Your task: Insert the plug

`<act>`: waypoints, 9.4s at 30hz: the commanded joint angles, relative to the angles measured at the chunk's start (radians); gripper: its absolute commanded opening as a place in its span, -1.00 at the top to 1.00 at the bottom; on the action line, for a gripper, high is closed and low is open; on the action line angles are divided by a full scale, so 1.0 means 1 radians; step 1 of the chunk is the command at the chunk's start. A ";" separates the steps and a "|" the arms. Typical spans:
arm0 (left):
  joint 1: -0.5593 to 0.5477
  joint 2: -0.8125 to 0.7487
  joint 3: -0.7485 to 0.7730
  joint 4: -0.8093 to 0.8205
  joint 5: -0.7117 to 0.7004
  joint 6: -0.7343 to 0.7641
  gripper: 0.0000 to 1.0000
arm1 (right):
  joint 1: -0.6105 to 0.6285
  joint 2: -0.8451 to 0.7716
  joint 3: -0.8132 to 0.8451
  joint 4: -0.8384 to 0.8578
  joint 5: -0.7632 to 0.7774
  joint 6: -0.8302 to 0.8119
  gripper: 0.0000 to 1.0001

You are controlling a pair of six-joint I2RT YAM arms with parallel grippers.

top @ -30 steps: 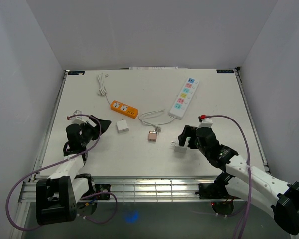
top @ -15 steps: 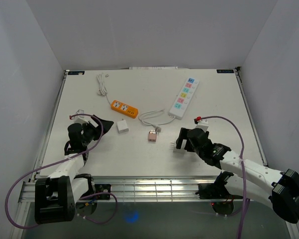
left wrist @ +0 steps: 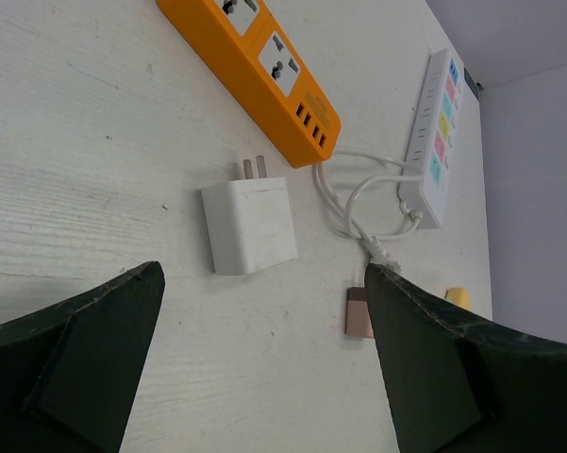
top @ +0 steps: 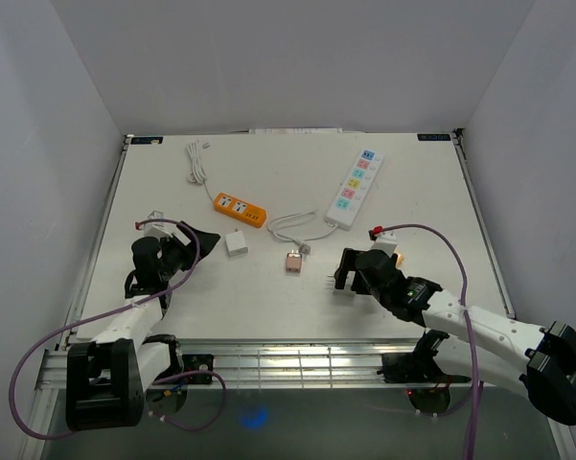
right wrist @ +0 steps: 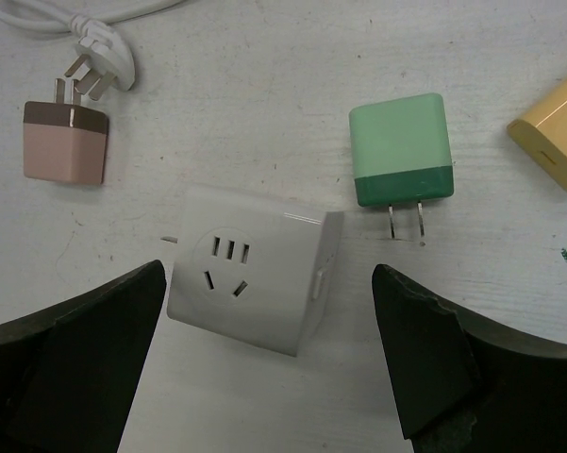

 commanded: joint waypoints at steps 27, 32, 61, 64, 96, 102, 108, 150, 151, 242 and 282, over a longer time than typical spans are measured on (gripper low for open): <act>-0.104 0.168 0.207 -0.163 0.006 -0.039 -0.96 | 0.045 0.102 0.057 0.130 -0.024 -0.178 -0.30; -0.248 0.202 0.351 -0.338 -0.072 -0.102 -0.96 | 0.053 0.093 0.046 0.239 -0.049 -0.326 -0.27; -0.274 0.363 0.646 -0.659 0.180 -0.200 -0.96 | 0.068 0.148 0.094 0.413 -0.202 -0.709 -0.24; -0.342 0.356 0.678 -0.697 0.105 -0.306 -0.96 | 0.085 0.173 0.095 0.454 -0.201 -0.727 -0.24; -0.574 0.521 0.867 -0.880 -0.014 -0.484 -0.96 | 0.243 0.417 0.275 0.669 -0.049 -1.102 -0.18; -0.578 0.521 0.870 -0.875 -0.038 -0.477 -0.57 | 0.272 0.452 0.293 0.672 0.003 -1.138 -0.17; -0.586 0.525 0.878 -0.866 -0.032 -0.480 -0.14 | 0.294 0.467 0.292 0.687 0.037 -1.152 -0.16; -0.577 0.336 0.674 -0.453 0.152 -0.107 1.00 | -0.102 0.205 0.290 0.505 -0.752 -0.637 -0.79; -0.577 0.347 0.681 -0.453 0.175 -0.105 1.00 | -0.105 0.214 0.302 0.505 -0.768 -0.635 -0.79; -0.172 0.559 0.951 -0.548 0.146 -0.104 -0.96 | -0.222 0.406 0.373 0.495 -0.690 -0.563 0.56; -0.098 1.068 1.096 -0.088 0.077 -0.121 -0.71 | -0.222 0.484 0.410 0.528 -0.718 -0.617 0.57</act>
